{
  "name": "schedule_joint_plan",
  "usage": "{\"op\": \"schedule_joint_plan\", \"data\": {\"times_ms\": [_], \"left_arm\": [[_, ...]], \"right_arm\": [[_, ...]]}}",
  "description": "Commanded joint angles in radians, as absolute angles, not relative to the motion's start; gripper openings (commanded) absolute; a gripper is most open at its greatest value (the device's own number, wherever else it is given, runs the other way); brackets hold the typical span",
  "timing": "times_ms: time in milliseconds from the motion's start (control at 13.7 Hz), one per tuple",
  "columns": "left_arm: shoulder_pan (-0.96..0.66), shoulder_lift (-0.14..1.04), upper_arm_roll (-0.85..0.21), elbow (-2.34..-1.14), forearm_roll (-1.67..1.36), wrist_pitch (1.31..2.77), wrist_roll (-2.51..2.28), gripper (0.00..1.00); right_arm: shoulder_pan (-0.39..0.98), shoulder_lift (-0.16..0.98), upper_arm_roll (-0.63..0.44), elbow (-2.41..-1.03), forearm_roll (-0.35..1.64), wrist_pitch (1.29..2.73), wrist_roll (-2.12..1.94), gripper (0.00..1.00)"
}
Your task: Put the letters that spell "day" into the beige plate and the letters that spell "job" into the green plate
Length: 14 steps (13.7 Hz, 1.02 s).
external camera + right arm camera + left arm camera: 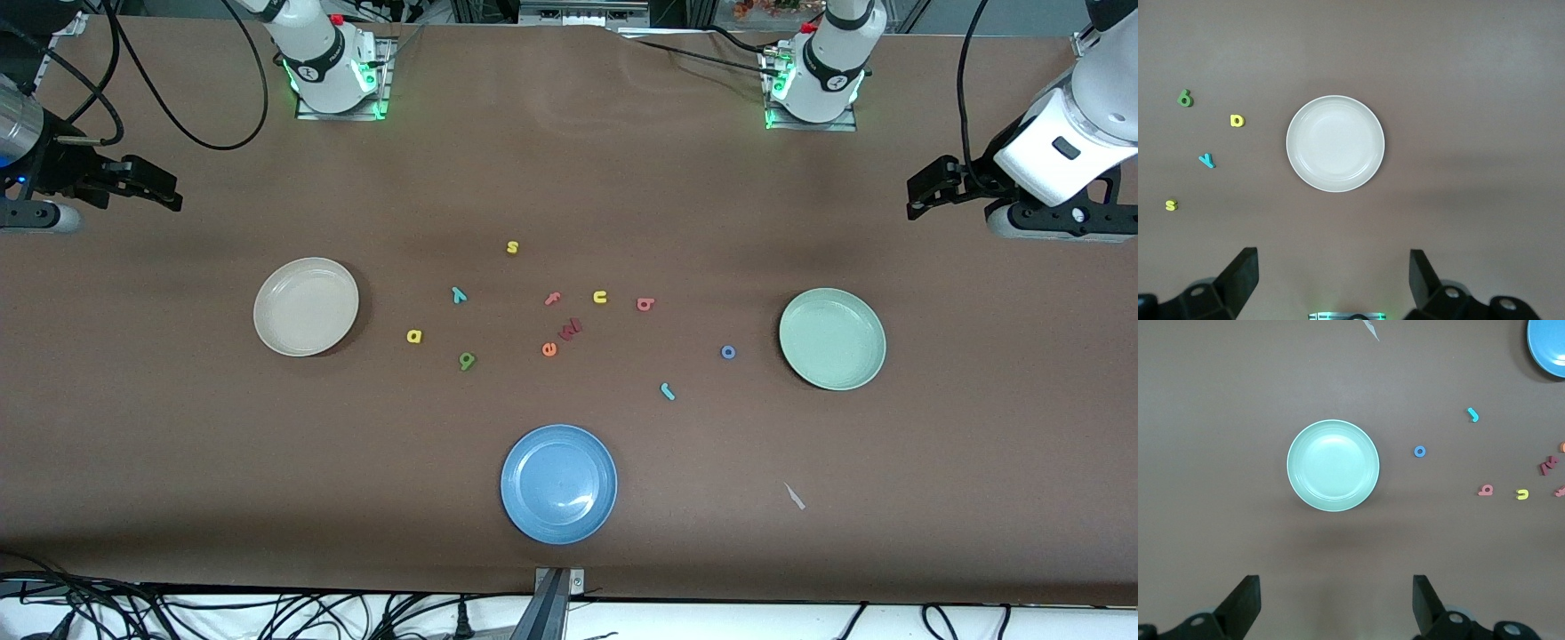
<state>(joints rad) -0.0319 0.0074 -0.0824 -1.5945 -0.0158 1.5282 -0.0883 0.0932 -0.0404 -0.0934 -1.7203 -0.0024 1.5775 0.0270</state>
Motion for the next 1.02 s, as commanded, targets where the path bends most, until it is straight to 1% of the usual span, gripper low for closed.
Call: {"op": "schedule_joint_plan", "data": {"times_ms": [0, 293, 951], "left_arm": [[-0.037, -0.003, -0.081, -1.595, 0.012, 1.525, -0.016, 1.00], [-0.034, 0.015, -0.080, -1.589, 0.021, 1.528, -0.011, 1.00], [-0.023, 0.014, -0.078, -1.588, 0.032, 1.528, -0.005, 1.00]], "right_arm": [[0.094, -0.032, -0.098, -1.698, 0.015, 1.554, 0.028, 1.00], [0.094, -0.032, -0.098, -1.697, 0.015, 1.555, 0.025, 1.00], [0.094, -0.032, -0.100, -1.697, 0.015, 1.555, 0.021, 1.00]]}}
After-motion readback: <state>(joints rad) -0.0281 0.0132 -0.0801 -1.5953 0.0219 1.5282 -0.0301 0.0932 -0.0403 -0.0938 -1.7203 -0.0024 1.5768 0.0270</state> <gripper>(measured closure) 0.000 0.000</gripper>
